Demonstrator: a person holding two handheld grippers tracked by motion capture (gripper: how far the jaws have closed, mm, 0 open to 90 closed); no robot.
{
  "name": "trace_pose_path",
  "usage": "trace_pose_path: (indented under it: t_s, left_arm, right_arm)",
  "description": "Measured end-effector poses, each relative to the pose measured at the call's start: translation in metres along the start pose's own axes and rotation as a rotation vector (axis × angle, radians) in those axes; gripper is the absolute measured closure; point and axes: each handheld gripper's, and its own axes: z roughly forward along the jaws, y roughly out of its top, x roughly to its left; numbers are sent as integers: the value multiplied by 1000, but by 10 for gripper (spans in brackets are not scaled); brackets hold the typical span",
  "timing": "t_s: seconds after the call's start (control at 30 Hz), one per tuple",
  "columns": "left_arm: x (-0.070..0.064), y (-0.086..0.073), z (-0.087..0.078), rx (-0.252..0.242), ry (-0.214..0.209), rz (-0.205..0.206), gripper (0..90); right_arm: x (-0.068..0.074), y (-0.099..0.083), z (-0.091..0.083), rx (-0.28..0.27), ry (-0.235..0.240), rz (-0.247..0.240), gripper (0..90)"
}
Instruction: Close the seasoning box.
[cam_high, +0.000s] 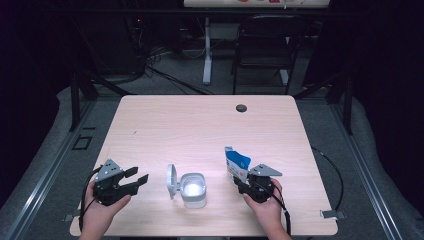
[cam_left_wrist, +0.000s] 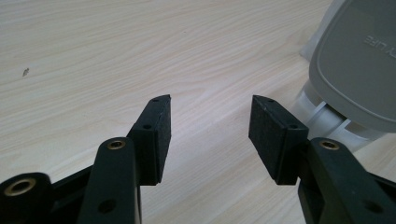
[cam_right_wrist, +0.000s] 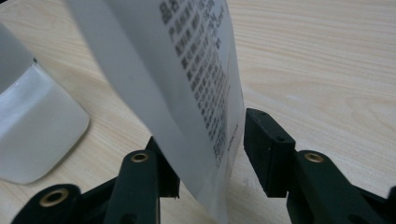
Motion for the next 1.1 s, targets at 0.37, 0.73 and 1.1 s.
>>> trace_pose_path:
  t_s: [0.37,0.73,1.1]
  left_arm:
    - [-7,4,-5,-40,-5,21,554]
    - [-19,8,-4,-28,-35,60,668]
    - [-24,9,-3,-24,-61,73,805]
  right_arm:
    - [2,-2,-10,3,14,-24,528]
    - [2,-6,-18,1,15,-28,502]
    - [4,-6,-30,-7,19,-41,492]
